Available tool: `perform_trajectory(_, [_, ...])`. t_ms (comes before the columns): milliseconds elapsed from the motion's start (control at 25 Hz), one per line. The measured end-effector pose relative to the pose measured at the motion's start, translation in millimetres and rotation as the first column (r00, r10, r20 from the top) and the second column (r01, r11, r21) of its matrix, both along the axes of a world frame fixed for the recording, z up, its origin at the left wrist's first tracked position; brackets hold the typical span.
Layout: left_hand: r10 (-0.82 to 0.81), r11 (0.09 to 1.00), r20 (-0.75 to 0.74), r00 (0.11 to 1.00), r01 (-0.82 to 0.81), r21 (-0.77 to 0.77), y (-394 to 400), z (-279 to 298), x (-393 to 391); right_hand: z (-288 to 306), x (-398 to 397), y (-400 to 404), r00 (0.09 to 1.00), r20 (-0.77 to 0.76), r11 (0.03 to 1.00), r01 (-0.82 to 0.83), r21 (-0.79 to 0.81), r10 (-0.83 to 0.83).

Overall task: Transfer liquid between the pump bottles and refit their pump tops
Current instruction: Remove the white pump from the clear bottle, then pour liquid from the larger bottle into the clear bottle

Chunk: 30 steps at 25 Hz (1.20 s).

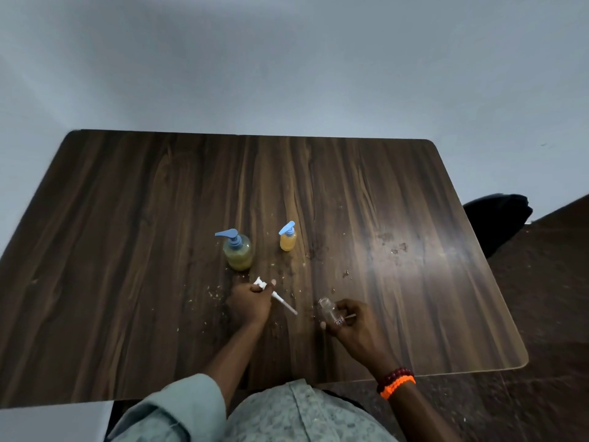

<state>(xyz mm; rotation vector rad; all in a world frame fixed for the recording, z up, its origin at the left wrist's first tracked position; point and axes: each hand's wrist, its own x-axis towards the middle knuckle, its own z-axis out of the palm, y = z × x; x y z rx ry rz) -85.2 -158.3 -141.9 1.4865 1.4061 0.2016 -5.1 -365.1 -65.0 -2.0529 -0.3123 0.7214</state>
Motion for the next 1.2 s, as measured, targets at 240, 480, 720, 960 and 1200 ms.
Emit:
perform_trajectory(240, [0.023,0.987,-0.061,0.998,-0.013,0.161,29,3,-37,-5,8,1,0.995,0.068,0.997,-0.070,-0.034,0.072])
perform_trajectory(480, [0.016,0.936,-0.141,0.990,0.035,0.350,68,2,-66,-17,10,12,0.990,0.069,0.992,-0.118,-0.038,0.121])
perform_trajectory(720, [0.030,0.899,-0.022,0.999,-0.017,0.438,64,45,-55,-21,12,16,0.986,0.065,0.988,-0.150,-0.036,0.152])
perform_trajectory(960, [-0.571,0.812,0.157,0.805,0.528,0.247,109,65,-25,-15,15,11,0.988,0.077,0.991,-0.134,-0.012,0.134])
perform_trajectory(1200, [-0.461,0.861,0.141,0.876,0.402,0.312,107,52,-17,-11,12,9,0.990,0.077,0.993,-0.119,-0.017,0.120])
